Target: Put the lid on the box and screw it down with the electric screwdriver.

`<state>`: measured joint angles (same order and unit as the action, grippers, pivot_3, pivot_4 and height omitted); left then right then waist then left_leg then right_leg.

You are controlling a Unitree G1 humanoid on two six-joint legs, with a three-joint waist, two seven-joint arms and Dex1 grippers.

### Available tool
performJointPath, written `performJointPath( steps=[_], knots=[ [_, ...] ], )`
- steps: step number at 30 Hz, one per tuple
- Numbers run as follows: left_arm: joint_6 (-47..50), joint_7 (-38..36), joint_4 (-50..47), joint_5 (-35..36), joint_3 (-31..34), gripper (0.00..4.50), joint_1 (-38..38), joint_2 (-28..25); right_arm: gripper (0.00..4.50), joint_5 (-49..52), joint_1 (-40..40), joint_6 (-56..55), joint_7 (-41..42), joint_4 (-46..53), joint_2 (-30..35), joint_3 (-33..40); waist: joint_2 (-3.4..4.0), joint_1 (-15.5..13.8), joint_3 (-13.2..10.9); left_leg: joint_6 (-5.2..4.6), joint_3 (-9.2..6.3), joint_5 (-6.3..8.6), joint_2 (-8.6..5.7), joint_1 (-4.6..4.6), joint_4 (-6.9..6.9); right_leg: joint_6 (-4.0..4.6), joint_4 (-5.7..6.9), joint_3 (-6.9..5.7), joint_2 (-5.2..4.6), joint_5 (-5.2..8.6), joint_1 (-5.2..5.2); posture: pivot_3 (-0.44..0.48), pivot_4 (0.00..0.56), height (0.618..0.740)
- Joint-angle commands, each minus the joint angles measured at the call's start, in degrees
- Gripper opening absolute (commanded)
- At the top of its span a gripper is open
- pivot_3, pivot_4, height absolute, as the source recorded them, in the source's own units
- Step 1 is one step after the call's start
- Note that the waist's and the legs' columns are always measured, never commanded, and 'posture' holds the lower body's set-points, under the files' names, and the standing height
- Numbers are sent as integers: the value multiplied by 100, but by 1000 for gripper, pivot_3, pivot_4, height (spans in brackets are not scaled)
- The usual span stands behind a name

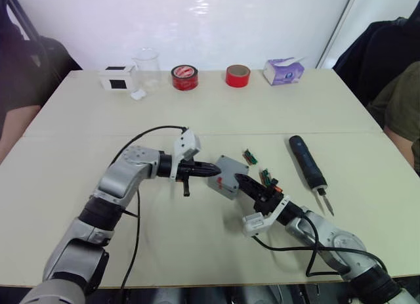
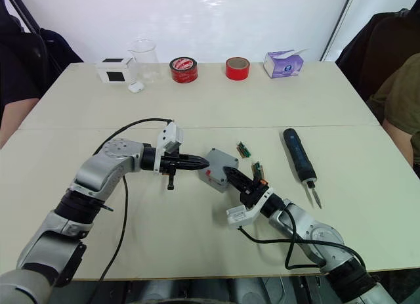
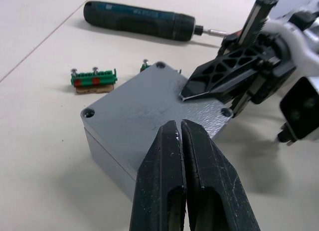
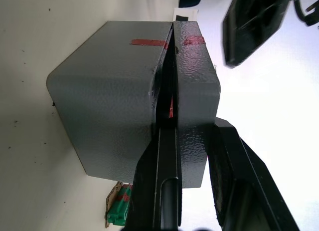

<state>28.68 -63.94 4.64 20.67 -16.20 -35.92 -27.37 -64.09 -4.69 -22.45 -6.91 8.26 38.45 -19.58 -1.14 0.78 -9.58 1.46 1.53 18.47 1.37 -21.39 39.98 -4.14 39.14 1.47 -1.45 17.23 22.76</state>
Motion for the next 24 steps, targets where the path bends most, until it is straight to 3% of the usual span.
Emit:
performJointPath(
  steps=[1, 4, 5, 6, 13, 16, 24],
  knots=[
    [-219, 16, 83, -165, 38, 96, -131, 62, 227, -45, 133, -125, 136, -196, 152, -169, 0, 0, 0, 0, 0, 0, 0, 0, 0, 0, 0, 0, 0, 0, 0, 0, 150, 740],
    [-351, -70, 198, -412, -171, 96, -74, 36, 227, 13, 132, -166, 155, -217, 193, -166, 0, -7, 0, 0, -1, 0, 0, 0, 0, 0, 0, 0, 0, 0, -1, 0, 150, 740],
    [-398, -86, 219, -485, -220, 0, -51, 32, 1233, 31, 133, -176, 161, -225, 204, -165, -1, -8, 1, 0, 0, 0, 0, 1, 0, 0, -1, -1, -1, 0, -2, 0, 150, 740],
    [-443, -66, 261, -565, -266, 0, -32, 44, 1407, 44, 133, -189, 155, -234, 216, -164, -3, -5, 5, -1, 0, 0, 0, 1, 0, 0, -2, 0, -1, 0, -3, 0, 150, 740],
    [-416, 187, 487, -870, -330, 0, 20, 223, 3927, 246, 136, -366, 246, -179, 354, -96, -25, -5, 54, -8, -2, 4, 0, 33, 0, 1, -7, -2, -1, 1, -37, 0, 150, 740],
    [-267, 302, 602, -968, -359, 0, 9, 258, 4452, 348, 100, -528, 212, -136, 497, -24, -30, -8, 83, -13, -1, 8, 0, 52, -1, 6, -7, -1, -2, 5, -55, 0, 150, 740],
    [135, 485, 593, -1198, -563, 0, 145, 195, 4452, 773, -88, -1113, 132, -102, 1054, 313, -35, -26, 100, -20, 1, 12, -2, 99, -16, 16, -18, 2, -7, 15, -96, 0, 150, 740]
  ],
)
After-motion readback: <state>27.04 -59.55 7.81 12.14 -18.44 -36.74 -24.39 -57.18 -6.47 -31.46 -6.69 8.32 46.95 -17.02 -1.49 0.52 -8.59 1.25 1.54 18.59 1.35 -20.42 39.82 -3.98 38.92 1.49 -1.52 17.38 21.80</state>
